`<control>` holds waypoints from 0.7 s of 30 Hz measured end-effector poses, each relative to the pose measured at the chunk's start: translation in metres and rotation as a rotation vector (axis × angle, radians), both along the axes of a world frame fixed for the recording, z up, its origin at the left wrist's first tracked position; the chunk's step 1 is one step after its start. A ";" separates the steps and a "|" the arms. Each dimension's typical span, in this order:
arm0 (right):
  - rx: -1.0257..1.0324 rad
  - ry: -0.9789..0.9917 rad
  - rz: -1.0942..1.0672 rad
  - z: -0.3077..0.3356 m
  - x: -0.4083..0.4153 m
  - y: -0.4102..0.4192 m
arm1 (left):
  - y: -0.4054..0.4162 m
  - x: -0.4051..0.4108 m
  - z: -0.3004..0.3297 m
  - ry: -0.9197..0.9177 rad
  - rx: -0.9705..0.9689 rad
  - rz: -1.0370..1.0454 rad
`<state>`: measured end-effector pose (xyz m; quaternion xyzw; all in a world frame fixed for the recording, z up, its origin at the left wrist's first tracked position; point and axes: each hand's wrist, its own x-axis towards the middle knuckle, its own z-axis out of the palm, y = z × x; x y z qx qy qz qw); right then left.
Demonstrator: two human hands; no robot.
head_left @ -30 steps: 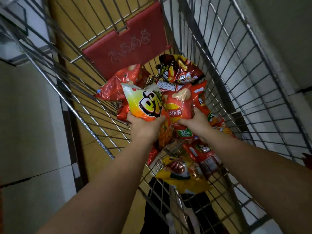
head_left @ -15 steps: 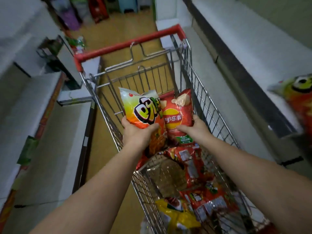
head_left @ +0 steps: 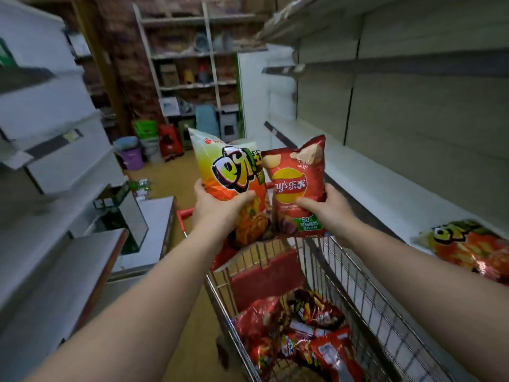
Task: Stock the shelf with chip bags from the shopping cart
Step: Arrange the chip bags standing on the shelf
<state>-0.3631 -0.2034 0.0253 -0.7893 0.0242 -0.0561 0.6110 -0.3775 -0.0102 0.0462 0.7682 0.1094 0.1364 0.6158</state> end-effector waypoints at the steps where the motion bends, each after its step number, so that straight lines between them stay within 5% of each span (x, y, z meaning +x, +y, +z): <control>1: 0.021 -0.023 -0.021 0.012 -0.004 0.006 | 0.008 -0.001 0.012 -0.029 0.012 -0.022; 9: 0.045 -0.219 -0.212 0.105 -0.054 0.013 | 0.029 -0.012 0.101 -0.212 0.010 -0.213; 21: -0.016 -0.371 -0.496 0.198 -0.197 -0.078 | -0.071 -0.078 0.190 -0.327 -0.054 -0.595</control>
